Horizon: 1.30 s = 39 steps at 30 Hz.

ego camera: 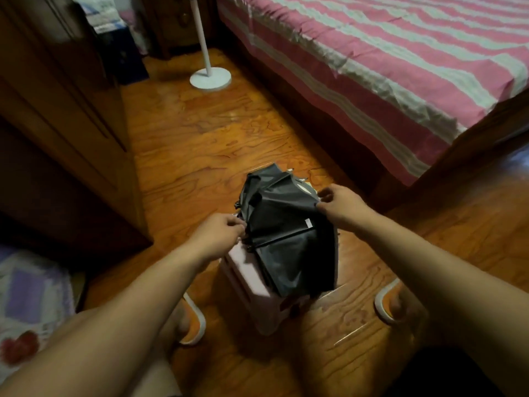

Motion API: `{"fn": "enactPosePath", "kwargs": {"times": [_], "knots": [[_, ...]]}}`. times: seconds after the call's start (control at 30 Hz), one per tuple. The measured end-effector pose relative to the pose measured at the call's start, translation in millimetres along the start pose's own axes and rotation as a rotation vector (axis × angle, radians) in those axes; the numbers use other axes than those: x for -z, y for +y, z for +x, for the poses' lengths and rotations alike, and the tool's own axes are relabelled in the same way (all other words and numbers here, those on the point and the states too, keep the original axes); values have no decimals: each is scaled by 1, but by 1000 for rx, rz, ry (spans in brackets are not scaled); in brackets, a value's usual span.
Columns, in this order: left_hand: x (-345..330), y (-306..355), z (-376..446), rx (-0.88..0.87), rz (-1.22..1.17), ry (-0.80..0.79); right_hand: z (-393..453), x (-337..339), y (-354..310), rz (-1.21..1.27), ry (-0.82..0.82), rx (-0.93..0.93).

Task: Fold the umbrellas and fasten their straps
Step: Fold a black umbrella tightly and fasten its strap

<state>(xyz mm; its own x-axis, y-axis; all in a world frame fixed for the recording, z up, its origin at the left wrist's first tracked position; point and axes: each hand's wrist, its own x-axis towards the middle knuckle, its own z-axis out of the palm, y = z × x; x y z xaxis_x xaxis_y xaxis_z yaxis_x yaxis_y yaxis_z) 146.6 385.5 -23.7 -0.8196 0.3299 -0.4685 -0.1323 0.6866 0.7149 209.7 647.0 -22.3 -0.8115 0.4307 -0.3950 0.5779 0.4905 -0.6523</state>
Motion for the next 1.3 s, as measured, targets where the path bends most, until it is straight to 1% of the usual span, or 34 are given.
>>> {"fn": "enactPosePath", "kwargs": {"times": [0.03, 0.13, 0.2, 0.3, 0.43, 0.5, 0.57, 0.7, 0.77, 0.83, 0.9, 1.0, 1.07, 1.2, 1.23, 1.3], "knots": [[1, -1, 11, 25, -32, 30, 11, -1, -5, 20, -20, 11], [-8, 4, 37, 84, -146, 75, 38, -14, -9, 103, 3, 54], [-15, 7, 48, 85, -121, 77, 55, -28, -16, 134, 17, 81], [-23, 3, 57, 107, -123, 44, 72, -36, -30, 104, 23, 139], [-30, 1, 61, 167, -211, 71, 70, -28, -36, 174, 5, 180], [-35, 5, 57, 207, -278, 30, 61, -17, -36, 257, 6, 184], [-37, 9, 49, 221, -314, 15, 48, -5, -35, 279, 36, 172], [-31, 17, 29, 141, -378, 172, 18, 7, -22, 288, 133, 236], [-26, 19, 17, 63, -413, 178, 8, 11, -18, 321, 139, 264], [-22, 20, 7, -31, -316, 152, 1, 13, -16, 351, 150, 283], [-22, 19, 1, -90, -138, 115, -4, 17, -17, 403, 163, 342], [-27, 18, -6, -152, -4, 79, -14, 20, -19, 483, 118, 423], [-32, 17, -10, -209, -76, 79, -20, 21, -20, 504, 80, 445], [-38, 19, -13, -235, -362, 134, -36, 22, -17, 552, 72, 414], [-38, 18, -17, -227, -409, 127, -42, 23, -16, 568, 89, 387], [-37, 18, -33, -210, -477, 62, -58, 25, -16, 582, 126, 314]]}}
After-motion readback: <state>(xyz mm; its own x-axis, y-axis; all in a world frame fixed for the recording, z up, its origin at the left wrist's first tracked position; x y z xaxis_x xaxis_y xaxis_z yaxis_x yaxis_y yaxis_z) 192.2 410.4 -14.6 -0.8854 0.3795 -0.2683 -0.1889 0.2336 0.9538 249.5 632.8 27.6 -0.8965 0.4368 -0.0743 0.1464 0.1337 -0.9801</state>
